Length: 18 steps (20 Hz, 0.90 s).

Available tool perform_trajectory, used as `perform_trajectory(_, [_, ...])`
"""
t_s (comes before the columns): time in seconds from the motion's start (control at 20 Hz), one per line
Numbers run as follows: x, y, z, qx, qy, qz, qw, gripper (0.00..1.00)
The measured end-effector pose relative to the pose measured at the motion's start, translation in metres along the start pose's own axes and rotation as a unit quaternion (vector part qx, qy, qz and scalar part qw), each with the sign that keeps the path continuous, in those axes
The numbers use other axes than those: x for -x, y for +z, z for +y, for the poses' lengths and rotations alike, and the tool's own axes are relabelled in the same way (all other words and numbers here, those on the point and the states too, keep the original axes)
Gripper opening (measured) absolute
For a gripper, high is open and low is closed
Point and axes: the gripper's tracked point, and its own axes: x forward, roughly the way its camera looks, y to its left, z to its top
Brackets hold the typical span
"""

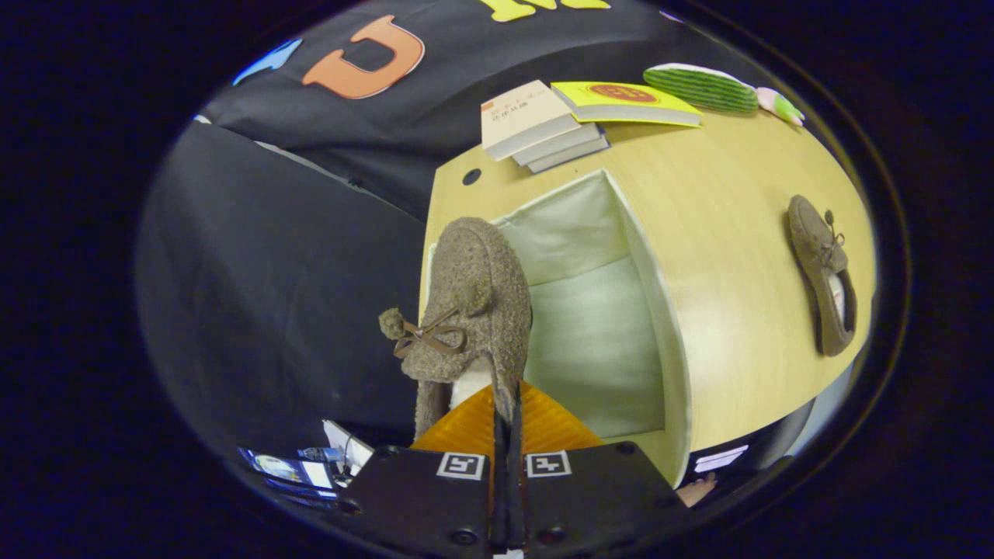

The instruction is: Open the storage box then place both shoes into the box .Put the left shoe in first, then the right shoe, with the right side of both shoes facing outward in a uniform manner.

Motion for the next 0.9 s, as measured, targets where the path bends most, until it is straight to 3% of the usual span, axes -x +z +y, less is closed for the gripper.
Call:
perform_trajectory(0.15, [-0.007,0.002,0.014,0.014,0.022,-0.006,1.000,0.08])
perform_trajectory(0.2, [-0.006,0.005,0.017,0.025,0.023,-0.011,0.999,0.18])
perform_trajectory(0.35, [0.003,0.013,0.028,0.041,0.040,-0.030,0.998,0.31])
perform_trajectory(0.55, [0.020,0.019,0.029,0.100,0.034,-0.061,0.992,0.65])
perform_trajectory(0.6, [0.026,0.023,0.028,0.120,0.027,-0.077,0.989,0.80])
perform_trajectory(0.65, [0.033,0.026,0.025,0.139,0.018,-0.090,0.986,0.84])
perform_trajectory(0.9, [0.086,0.032,0.009,0.212,-0.007,-0.145,0.966,0.88])
